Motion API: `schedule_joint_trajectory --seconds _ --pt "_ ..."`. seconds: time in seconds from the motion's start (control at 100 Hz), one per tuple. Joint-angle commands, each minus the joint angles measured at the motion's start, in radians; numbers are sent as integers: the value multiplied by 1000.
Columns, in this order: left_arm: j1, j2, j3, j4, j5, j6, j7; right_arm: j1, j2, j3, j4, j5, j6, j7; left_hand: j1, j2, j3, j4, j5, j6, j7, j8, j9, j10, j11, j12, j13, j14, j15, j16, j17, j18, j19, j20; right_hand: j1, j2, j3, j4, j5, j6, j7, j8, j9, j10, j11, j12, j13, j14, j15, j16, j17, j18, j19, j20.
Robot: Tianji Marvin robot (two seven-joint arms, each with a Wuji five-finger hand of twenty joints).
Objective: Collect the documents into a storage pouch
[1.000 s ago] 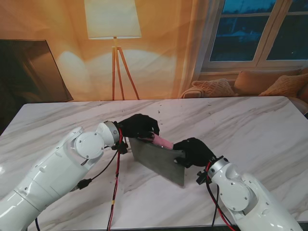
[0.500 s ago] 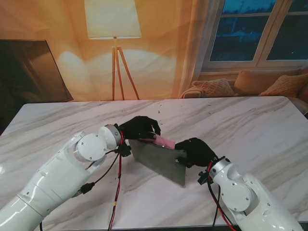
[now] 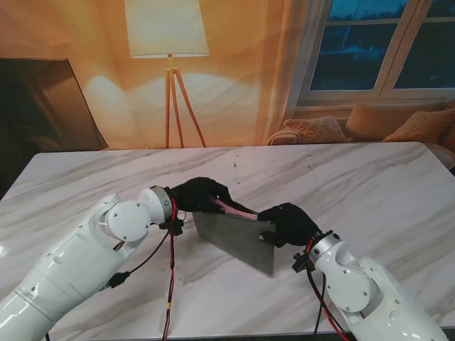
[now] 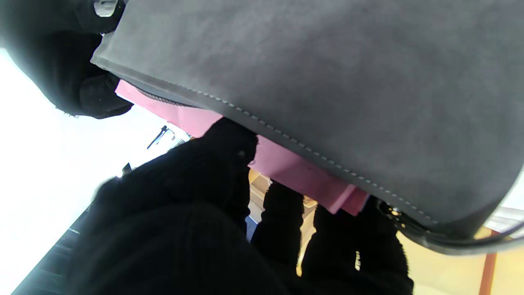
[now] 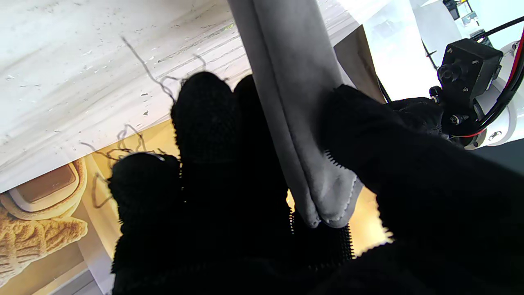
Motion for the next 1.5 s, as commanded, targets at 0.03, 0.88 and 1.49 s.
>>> schedule_joint_trajectory --seconds 0.03,0.88,1.49 --pt "7 4 -8 -3 -4 -2 -12 -1 -1 2 -7 -1 7 13 -52 -19 -37 12 -52 13 -88 11 -87 15 -18 -53 -55 12 -50 -29 -9 12 -78 -21 -5 34 28 37 1 -64 67 1 -4 12 16 7 -8 -34 -7 13 -6 -14 20 17" --pt "38 5 -63 -31 128 -7 70 0 0 -4 -7 2 -7 15 93 33 -76 3 59 27 98 9 224 29 113 523 200 75 329 223 119 32 217 107 -7 36 27 36 3 -67 72 0 -2 11 21 6 -8 -34 -6 14 -5 -15 20 20" --pt "30 29 -44 -42 50 -8 -63 0 -2 -6 -5 1 -2 9 -96 267 -265 93 100 130 -128 20 -245 39 -26 87 -183 -4 -94 54 -31 -11 -430 124 -9 41 25 36 4 -67 73 0 -4 11 22 4 -9 -32 -5 14 -5 -15 20 21"
